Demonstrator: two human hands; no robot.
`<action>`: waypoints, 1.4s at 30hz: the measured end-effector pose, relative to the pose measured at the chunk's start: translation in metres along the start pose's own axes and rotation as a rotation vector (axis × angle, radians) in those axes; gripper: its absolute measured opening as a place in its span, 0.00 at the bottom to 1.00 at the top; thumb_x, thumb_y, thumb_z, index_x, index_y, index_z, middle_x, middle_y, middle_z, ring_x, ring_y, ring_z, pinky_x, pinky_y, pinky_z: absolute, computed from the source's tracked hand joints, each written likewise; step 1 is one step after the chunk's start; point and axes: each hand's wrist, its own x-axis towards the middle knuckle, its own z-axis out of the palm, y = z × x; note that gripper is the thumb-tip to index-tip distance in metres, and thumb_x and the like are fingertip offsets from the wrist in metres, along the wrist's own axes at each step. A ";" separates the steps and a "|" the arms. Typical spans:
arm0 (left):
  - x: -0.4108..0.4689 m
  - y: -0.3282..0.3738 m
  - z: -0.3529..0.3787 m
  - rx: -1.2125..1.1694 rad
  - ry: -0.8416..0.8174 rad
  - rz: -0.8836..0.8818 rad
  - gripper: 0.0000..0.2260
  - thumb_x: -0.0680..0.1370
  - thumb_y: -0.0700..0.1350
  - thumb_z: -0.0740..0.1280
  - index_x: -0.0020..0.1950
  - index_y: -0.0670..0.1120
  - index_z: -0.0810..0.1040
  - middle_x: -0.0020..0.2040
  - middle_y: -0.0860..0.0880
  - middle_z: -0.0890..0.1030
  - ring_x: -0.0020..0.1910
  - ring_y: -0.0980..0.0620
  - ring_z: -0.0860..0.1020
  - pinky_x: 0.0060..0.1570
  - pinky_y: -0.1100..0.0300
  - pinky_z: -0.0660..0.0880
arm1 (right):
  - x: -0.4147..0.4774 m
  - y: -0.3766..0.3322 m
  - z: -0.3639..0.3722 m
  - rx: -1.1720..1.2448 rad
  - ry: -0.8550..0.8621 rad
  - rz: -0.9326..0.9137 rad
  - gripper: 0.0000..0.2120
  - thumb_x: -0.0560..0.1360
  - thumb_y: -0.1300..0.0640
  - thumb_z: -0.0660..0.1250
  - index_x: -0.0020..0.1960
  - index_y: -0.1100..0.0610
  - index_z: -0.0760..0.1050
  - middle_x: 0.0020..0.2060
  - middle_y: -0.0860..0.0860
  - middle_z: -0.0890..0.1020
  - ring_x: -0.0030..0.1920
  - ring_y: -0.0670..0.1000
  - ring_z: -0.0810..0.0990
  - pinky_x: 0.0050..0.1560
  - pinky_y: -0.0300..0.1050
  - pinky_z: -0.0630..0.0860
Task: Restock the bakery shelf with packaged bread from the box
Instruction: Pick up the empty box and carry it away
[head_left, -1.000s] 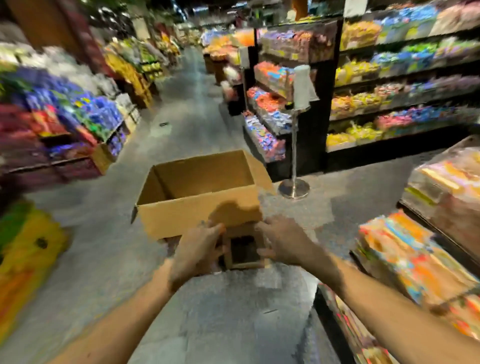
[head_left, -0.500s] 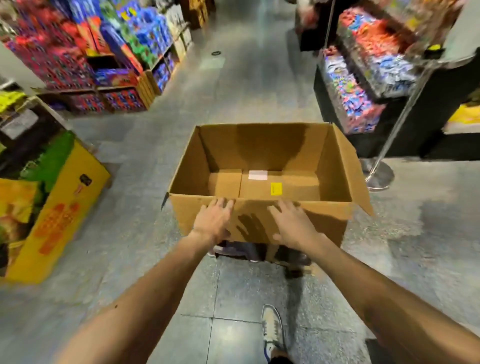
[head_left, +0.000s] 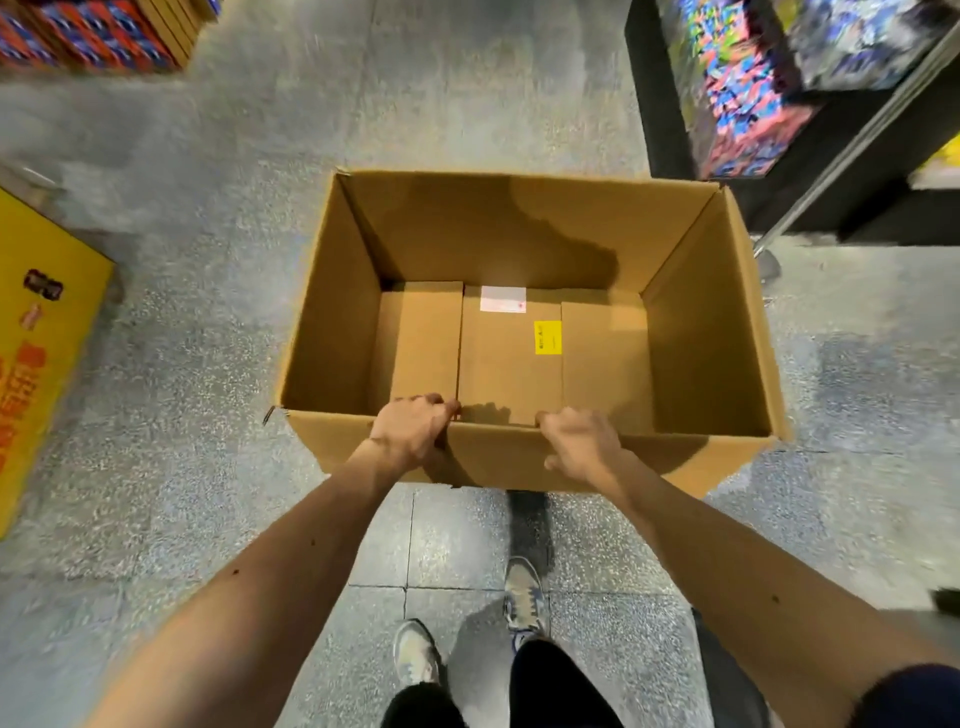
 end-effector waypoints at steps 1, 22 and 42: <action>0.002 -0.002 0.002 0.007 0.009 0.003 0.19 0.78 0.46 0.70 0.68 0.52 0.71 0.60 0.49 0.79 0.56 0.48 0.79 0.60 0.51 0.77 | -0.002 0.000 -0.002 0.020 0.015 0.002 0.16 0.82 0.59 0.62 0.68 0.63 0.71 0.58 0.61 0.77 0.47 0.50 0.76 0.37 0.21 0.66; -0.135 -0.049 -0.252 0.104 -0.128 0.817 0.20 0.64 0.48 0.83 0.52 0.47 0.82 0.46 0.56 0.85 0.47 0.56 0.83 0.48 0.64 0.78 | -0.226 -0.114 -0.241 0.627 0.074 0.625 0.28 0.63 0.51 0.82 0.61 0.53 0.78 0.48 0.44 0.79 0.51 0.51 0.78 0.53 0.43 0.72; -0.594 0.177 -0.166 0.545 0.189 1.542 0.22 0.62 0.55 0.82 0.51 0.54 0.77 0.47 0.55 0.83 0.47 0.55 0.80 0.53 0.56 0.75 | -0.689 -0.470 -0.139 0.633 0.460 1.494 0.23 0.63 0.47 0.82 0.48 0.45 0.70 0.42 0.41 0.75 0.47 0.48 0.75 0.49 0.44 0.71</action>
